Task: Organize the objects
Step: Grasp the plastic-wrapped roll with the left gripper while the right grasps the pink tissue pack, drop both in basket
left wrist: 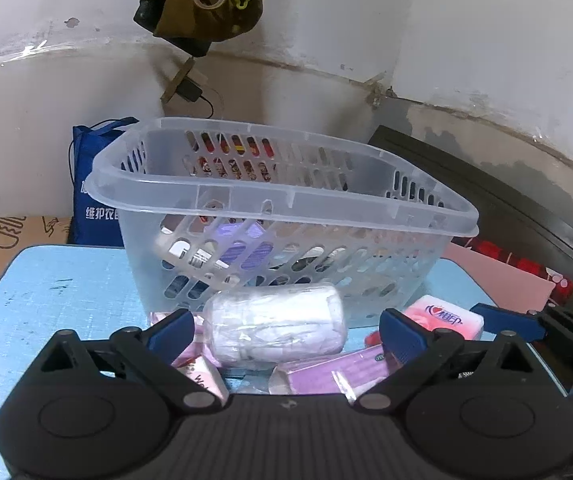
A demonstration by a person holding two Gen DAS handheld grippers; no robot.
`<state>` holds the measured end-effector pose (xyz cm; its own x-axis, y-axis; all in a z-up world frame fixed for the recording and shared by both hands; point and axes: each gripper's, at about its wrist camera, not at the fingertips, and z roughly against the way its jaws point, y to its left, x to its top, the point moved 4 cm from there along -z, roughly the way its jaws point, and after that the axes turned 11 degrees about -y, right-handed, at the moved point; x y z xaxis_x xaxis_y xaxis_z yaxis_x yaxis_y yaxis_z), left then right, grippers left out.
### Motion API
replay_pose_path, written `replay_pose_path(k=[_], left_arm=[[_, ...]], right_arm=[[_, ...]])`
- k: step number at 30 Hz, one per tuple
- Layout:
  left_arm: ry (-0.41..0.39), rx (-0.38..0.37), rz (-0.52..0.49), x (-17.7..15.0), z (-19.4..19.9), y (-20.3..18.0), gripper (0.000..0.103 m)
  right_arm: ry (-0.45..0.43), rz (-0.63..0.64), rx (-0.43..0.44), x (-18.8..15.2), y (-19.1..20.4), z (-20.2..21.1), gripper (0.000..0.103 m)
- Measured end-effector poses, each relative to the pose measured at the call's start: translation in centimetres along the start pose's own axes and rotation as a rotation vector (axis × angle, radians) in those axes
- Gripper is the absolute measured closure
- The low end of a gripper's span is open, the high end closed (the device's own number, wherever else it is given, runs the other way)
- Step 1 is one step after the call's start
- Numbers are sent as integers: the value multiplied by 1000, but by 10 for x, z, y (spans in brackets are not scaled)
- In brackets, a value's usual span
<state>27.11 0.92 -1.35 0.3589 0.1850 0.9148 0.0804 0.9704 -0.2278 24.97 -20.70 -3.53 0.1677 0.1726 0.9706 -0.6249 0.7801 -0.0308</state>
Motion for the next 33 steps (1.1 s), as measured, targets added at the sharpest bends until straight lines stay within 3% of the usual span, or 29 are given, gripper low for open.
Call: replay_pose_path(k=[15,20,22,24,28,32,33], left_arm=[[-11,2,15,2,2,4,3],[-2,0,14,2,-3,1,3],[7,5,14,0,-5,1,3],[11,8,14,-1,-6,1,3],[11,11,7,-4,-7,0,3],[-33,-8,-7,-5,-1,-7,28],[-50,-7,-17,-5,2,-9,28]], right_arm=[[-11,-53,3,1,-17,13,13],[30,-18,12,-1,-11,0,15],[45,-1,16,-2,-8,-8,17],[61,12,21,-5,-6,-15,26],[33,0,23,-8,-6,-9,28],[-17,-10,-4,-10,-8,8,28],[-32,-19,-10,-10,-9,13,28]])
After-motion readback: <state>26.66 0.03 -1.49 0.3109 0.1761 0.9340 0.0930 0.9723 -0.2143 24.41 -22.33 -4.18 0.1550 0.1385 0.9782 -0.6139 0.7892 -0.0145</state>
